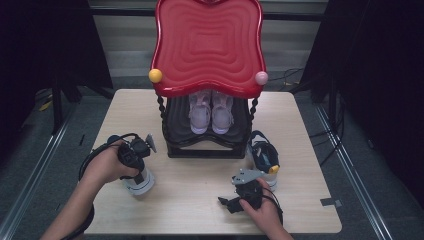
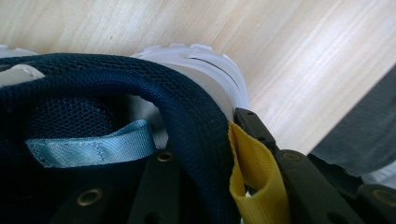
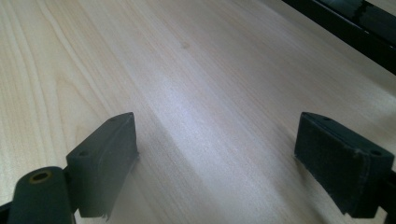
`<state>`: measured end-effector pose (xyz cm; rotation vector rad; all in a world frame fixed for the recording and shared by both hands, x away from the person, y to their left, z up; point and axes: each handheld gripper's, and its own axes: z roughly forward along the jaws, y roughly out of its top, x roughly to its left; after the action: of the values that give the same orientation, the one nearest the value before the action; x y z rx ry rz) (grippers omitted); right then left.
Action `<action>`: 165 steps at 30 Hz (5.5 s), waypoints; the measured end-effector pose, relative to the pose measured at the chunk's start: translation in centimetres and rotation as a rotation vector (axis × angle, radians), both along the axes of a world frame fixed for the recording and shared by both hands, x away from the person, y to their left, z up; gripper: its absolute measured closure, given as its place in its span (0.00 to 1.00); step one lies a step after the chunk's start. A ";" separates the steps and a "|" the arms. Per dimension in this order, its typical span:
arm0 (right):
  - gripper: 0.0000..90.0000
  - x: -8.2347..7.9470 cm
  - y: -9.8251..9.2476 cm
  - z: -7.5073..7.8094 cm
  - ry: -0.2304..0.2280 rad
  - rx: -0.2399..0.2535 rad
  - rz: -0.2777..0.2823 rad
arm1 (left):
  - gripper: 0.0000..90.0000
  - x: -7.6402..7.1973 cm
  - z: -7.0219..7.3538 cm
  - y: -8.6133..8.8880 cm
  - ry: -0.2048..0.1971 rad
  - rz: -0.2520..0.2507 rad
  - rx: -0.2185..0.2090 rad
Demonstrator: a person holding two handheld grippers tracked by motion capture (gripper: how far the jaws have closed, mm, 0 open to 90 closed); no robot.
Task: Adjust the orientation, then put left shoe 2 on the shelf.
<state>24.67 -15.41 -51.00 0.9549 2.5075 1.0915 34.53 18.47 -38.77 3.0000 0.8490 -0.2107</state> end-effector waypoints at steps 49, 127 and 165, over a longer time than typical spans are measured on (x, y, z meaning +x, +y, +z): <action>0.14 0.0 0.0 0.0 -0.003 -0.002 0.002 | 0.80 -2.9 24.1 -2.3 -0.207 -0.193 -0.004; 0.14 0.0 0.0 0.0 -0.001 -0.002 0.003 | 0.79 2.6 30.8 -16.3 -0.497 -0.545 0.029; 0.14 0.0 0.0 0.0 -0.002 -0.002 0.005 | 0.76 6.2 28.0 -18.6 -0.553 -0.600 0.127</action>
<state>24.71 -15.43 -51.01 0.9472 2.5099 1.0910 40.72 -0.09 -10.79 3.0663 -0.0911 0.6606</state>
